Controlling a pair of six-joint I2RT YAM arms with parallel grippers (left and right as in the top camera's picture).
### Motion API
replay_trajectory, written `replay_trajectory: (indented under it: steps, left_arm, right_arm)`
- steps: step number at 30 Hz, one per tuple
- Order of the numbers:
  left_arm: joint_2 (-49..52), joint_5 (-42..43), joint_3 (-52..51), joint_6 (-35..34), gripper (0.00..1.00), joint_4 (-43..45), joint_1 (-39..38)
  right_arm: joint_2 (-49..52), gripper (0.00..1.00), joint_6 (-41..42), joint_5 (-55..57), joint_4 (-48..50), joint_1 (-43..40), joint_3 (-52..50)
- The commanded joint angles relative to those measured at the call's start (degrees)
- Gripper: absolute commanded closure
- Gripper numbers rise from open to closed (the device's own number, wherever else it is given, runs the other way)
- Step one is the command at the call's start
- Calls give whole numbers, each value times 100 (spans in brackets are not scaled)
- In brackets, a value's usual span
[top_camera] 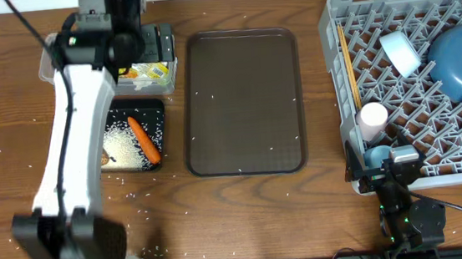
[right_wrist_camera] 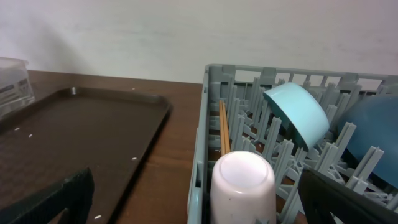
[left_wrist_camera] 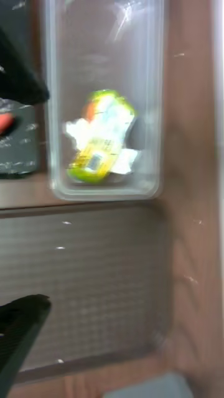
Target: Sort waste into correct bins and load items into the dishwasher rack
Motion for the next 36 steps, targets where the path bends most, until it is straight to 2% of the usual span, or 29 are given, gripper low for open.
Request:
replay_trajectory:
  steps: [1, 4, 16, 20, 25, 29, 36]
  left_arm:
    - [-1110, 151, -667, 929, 2, 433, -116]
    - [-1993, 146, -1707, 1049, 2, 1047, -35]
    - [-6135, 153, -6996, 1001, 2, 3921, 564]
    - [-7272, 153, -8345, 999, 2, 4662, 562]
    - [-8179, 149, -9497, 894, 2, 5204, 564]
    - [-8620, 120, -9956, 892, 2, 5416, 564]
    - [-9160, -238, -9951, 887, 2, 4645, 562]
  right_arm:
    - [-39, 1, 79, 37, -24, -50, -7]
    - [-39, 1, 76, 37, -24, -50, -7]
    - [-39, 1, 79, 37, -24, -50, -7]
    - [-39, 1, 79, 37, -24, -50, -7]
    - [-39, 1, 79, 37, -24, -50, -7]
    - [-39, 1, 79, 37, -24, -50, -7]
    - [-39, 1, 79, 37, -24, -50, -7]
